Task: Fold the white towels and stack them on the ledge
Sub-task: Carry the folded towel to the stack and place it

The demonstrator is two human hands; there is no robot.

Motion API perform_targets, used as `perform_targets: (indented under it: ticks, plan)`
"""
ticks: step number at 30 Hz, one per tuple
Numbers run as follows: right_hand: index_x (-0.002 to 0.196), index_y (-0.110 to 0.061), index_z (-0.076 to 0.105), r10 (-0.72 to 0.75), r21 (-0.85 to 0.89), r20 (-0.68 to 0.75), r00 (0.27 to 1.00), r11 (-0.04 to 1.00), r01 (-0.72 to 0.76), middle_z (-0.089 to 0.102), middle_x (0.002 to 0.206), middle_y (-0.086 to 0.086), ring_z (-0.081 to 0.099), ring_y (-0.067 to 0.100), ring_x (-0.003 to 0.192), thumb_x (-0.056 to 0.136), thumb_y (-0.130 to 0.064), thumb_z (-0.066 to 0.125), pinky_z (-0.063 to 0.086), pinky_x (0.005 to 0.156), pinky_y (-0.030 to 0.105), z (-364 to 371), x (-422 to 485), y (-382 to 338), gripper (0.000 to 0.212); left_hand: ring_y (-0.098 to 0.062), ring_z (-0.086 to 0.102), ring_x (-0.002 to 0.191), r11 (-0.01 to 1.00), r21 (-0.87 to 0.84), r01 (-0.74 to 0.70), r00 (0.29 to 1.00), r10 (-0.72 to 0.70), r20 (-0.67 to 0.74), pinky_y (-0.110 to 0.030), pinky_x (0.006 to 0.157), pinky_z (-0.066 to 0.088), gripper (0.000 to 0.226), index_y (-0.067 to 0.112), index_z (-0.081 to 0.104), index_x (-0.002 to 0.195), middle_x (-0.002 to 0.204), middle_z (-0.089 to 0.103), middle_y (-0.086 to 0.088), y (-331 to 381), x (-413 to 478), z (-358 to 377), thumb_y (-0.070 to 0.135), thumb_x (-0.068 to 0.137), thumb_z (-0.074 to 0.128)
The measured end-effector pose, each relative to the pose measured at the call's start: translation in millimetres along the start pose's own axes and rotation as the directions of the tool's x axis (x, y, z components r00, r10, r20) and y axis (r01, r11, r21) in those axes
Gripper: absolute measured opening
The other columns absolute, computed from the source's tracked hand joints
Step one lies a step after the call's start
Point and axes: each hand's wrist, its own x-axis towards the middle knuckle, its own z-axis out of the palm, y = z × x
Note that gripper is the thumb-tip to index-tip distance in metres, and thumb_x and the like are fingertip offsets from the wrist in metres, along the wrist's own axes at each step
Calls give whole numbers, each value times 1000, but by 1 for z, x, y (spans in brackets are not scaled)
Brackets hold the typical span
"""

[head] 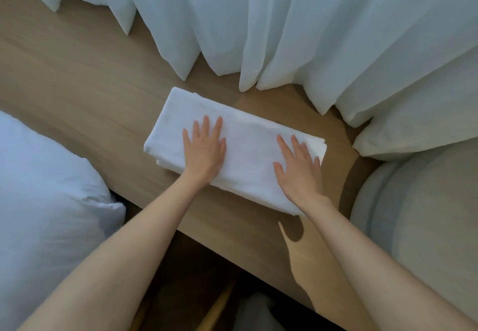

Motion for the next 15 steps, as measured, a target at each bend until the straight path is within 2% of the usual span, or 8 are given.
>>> perform_targets:
  ticks: [3,7,15]
  plan:
    - [152,-27,18,-21,24,-142,990,999,25,14,160,-4,10,19,147,102,-36,36,4,119,40,-33,-31,5,54,-28,9,147,990,36,-139,987,141,-80,-49,117,9,50,25,19,151,159,16,-6,30,-32,-25,31,103,31]
    - [147,-22,33,-27,74,-273,962,996,49,34,153,-3,25,17,143,101,-30,40,14,120,38,-60,-77,26,48,-27,10,147,973,50,-227,959,232,-161,-48,117,9,50,25,23,150,159,16,-5,69,-70,-56,28,102,37]
    - [145,-24,38,86,104,-403,911,993,-47,42,148,-4,37,14,137,100,-31,43,28,115,36,-95,-164,88,46,-26,8,147,919,47,-391,896,392,-207,-46,118,6,48,28,23,150,159,16,-4,151,-150,-95,32,102,33]
